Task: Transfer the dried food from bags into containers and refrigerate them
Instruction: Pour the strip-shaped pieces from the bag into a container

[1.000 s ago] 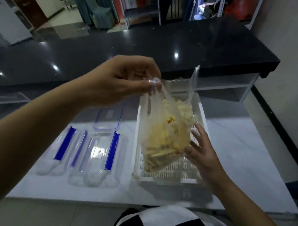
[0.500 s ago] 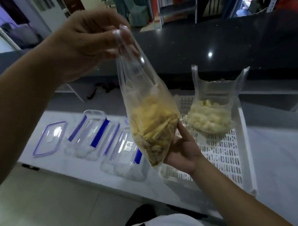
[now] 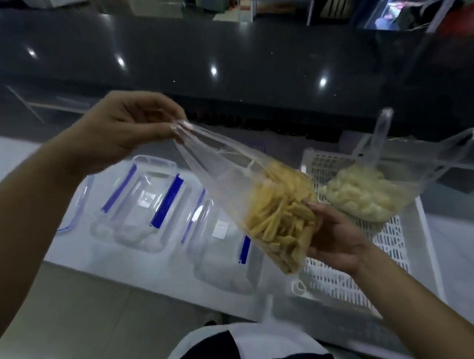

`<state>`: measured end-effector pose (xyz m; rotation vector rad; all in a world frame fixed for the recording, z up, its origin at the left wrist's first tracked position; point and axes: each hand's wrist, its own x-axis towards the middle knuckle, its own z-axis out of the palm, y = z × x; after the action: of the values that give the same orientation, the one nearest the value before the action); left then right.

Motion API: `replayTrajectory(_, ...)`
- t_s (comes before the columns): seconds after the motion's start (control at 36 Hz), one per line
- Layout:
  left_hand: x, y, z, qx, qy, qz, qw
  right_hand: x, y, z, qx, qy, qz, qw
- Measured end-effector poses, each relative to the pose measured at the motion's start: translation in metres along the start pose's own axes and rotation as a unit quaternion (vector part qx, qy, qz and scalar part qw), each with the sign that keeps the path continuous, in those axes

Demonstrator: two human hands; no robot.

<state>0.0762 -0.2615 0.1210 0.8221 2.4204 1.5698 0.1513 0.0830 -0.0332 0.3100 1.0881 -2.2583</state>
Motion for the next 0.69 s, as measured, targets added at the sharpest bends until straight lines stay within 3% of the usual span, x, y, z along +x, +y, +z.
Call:
replayTrajectory(0.33, 0.006, -0.086, -0.014, -0.022, -0.038, -0.002, 0.999, 0.004, 0.019, 0.018, -0.033, 0.245, 0.03, 0.969)
replayTrajectory(0.56, 0.01, -0.14, -0.01, 0.098, -0.067, 0.009, 0.993, 0.007, 0.022, 0.031, -0.098, 0.319, 0.02, 0.942)
replayTrajectory(0.69, 0.01, -0.161, -0.006, 0.085, -0.077, 0.0, 0.993, 0.006, 0.026, 0.038, -0.101, 0.347, 0.028, 0.932)
